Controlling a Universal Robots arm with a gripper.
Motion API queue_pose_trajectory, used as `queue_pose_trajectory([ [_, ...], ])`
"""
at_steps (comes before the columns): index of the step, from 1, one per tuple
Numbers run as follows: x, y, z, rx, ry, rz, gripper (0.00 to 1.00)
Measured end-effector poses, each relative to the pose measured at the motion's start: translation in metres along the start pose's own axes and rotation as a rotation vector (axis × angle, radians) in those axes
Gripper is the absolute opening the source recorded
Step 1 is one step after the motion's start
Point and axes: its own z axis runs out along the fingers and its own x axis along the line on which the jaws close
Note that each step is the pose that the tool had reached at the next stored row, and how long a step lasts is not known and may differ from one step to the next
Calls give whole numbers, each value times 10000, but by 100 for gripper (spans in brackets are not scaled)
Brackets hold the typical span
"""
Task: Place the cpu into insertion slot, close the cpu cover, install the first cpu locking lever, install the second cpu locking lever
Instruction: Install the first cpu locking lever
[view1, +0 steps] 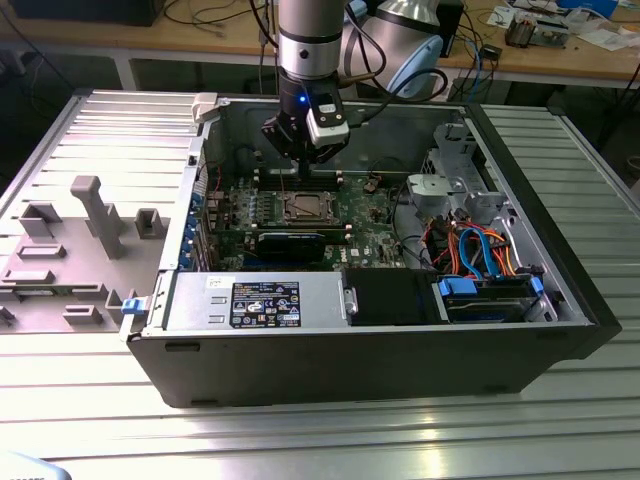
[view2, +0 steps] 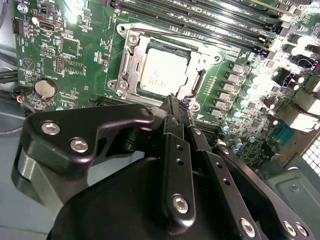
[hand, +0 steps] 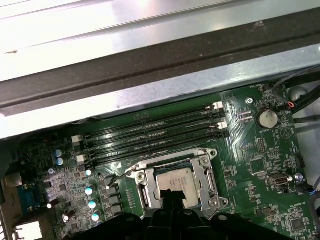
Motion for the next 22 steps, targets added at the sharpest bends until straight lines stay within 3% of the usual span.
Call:
queue_pose_trajectory([
  [22,0,0,0,-4,-3,-300,11],
])
